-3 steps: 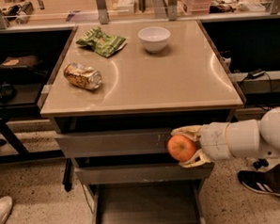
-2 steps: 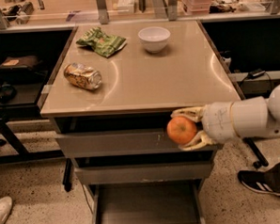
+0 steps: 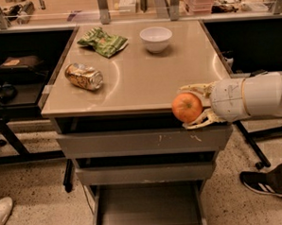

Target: Pick orange from bottom drawer and place on counter

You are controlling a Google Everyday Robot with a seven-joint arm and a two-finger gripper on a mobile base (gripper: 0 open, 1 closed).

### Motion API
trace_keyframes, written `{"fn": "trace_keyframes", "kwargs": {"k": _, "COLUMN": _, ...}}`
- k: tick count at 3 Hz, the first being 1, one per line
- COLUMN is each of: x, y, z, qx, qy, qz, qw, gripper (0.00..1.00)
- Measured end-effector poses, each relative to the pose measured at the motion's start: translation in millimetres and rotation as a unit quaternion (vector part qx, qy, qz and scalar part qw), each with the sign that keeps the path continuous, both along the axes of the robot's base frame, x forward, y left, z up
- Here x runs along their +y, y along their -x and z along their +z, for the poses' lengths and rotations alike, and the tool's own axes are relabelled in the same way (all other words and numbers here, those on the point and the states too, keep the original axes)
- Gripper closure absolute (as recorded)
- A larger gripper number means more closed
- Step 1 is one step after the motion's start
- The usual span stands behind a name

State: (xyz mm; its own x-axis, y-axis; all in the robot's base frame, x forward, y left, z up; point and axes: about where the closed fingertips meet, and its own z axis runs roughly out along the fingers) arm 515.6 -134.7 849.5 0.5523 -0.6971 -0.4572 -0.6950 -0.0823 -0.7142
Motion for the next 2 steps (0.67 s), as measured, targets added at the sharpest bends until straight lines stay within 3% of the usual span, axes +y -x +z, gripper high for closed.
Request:
{"fn": "trace_keyframes", "kwargs": {"k": 1, "x": 2, "y": -7, "z": 1, "qx": -0.006, "qy": -0.013, "qz": -0.004, "qw": 0.9999, "gripper": 1.00}}
{"fn": "trace_keyframes", "kwargs": {"k": 2, "x": 0, "y": -41, "z": 12, "qx": -0.006, "qy": -0.051, "qz": -0.013, "qw": 0.9986, "gripper": 1.00}}
